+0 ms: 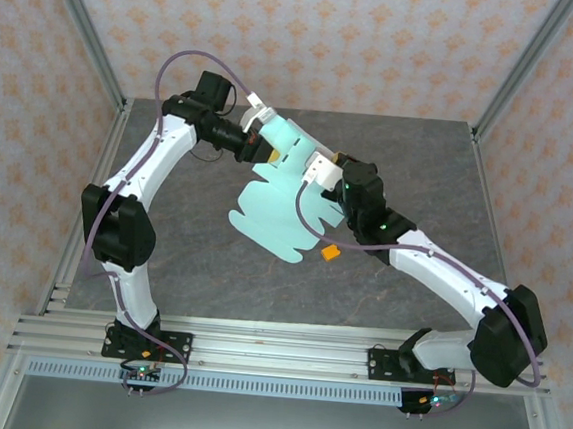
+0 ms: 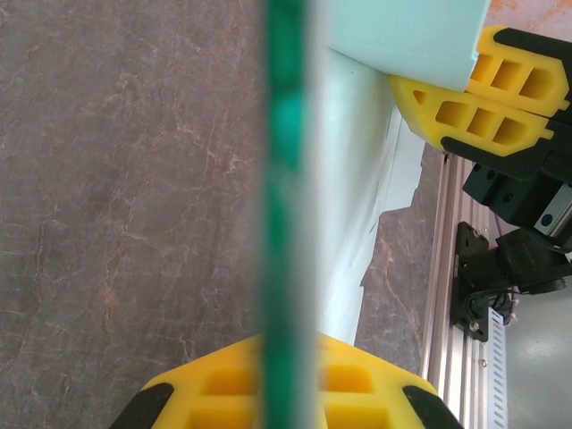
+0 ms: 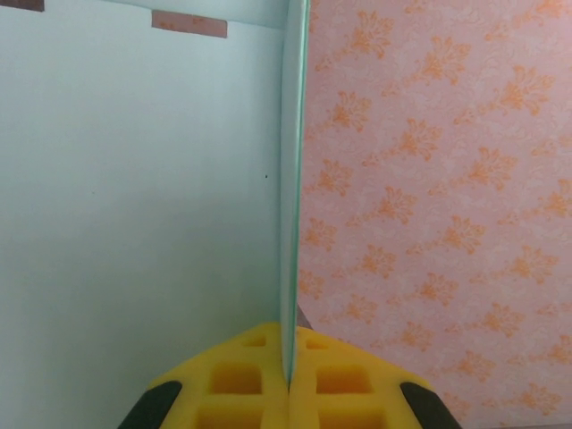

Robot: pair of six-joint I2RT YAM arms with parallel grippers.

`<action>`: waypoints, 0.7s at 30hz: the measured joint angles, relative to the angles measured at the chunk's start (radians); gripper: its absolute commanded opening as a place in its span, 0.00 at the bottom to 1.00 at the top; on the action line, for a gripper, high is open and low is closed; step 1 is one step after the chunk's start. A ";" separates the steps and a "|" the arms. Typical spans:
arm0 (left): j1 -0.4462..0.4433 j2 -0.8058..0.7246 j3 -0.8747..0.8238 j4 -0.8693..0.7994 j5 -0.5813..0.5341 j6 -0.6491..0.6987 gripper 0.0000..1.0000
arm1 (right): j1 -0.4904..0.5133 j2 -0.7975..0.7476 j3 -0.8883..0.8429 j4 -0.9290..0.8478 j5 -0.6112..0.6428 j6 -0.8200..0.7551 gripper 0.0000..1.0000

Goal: Fold the paper box

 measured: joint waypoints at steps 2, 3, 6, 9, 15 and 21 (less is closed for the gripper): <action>0.000 0.001 0.000 0.000 0.001 -0.005 0.00 | 0.002 0.003 -0.002 0.009 0.011 -0.011 0.00; 0.000 0.002 0.002 0.000 0.001 -0.006 0.00 | 0.003 0.004 -0.002 0.012 0.014 -0.012 0.00; 0.002 0.003 0.006 0.000 0.003 -0.008 0.00 | 0.004 0.004 -0.002 0.018 0.021 -0.013 0.00; 0.004 0.003 0.006 0.000 0.013 -0.014 0.00 | 0.005 0.004 -0.002 0.023 0.021 -0.010 0.00; 0.009 0.005 0.006 0.001 0.018 -0.014 0.08 | -0.034 0.004 0.098 -0.168 -0.078 0.127 0.00; 0.025 0.005 0.006 0.021 0.027 -0.032 0.26 | -0.107 0.004 0.201 -0.413 -0.257 0.295 0.00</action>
